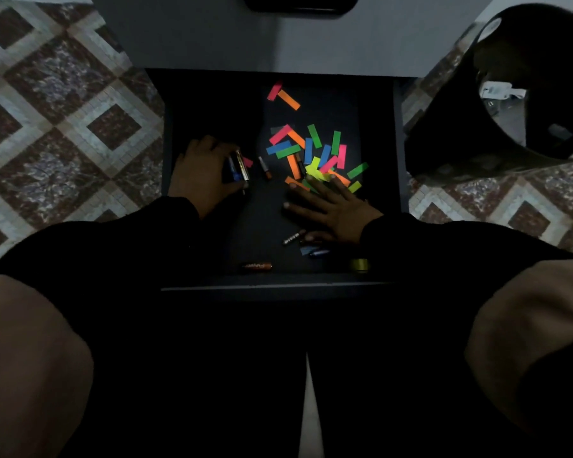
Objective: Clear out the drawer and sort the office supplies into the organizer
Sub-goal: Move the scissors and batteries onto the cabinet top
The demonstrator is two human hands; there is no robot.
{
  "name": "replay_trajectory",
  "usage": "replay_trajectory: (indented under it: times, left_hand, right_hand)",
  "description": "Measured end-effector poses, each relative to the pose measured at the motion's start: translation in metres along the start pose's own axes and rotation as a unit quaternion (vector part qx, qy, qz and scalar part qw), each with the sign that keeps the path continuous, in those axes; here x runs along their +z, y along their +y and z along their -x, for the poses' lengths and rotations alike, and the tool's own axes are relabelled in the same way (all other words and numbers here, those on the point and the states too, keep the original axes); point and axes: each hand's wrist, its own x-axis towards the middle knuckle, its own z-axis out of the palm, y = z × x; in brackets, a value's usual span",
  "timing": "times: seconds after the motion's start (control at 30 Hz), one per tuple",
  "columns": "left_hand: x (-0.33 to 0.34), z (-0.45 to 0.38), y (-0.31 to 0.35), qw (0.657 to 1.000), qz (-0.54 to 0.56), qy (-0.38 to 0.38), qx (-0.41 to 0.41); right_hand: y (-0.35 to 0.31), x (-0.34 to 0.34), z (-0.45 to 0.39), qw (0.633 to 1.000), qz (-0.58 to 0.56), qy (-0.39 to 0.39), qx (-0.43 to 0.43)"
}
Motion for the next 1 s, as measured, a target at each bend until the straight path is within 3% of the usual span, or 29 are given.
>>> replay_trajectory:
  times: [0.33, 0.57, 0.73, 0.87, 1.0]
  left_hand:
    - [-0.017, 0.007, 0.002, 0.999, -0.028, 0.005, 0.028]
    - [-0.002, 0.011, 0.001, 0.998, 0.026, -0.033, 0.038]
    - [0.008, 0.011, 0.004, 0.997, 0.053, -0.041, 0.027]
    - [0.021, 0.014, 0.01, 0.993, 0.101, -0.054, -0.013]
    - [0.035, 0.018, 0.02, 0.987, 0.139, -0.077, -0.034]
  right_hand:
    - [-0.013, 0.007, -0.019, 0.987, 0.065, -0.037, -0.141]
    - [-0.002, -0.002, -0.033, 0.997, -0.058, 0.037, 0.029]
    - [0.011, -0.027, -0.025, 0.96, -0.213, 0.099, 0.153]
    - [0.01, -0.036, -0.007, 0.923, -0.296, 0.066, 0.237]
    - [-0.005, -0.03, -0.005, 0.916, -0.329, 0.015, 0.231]
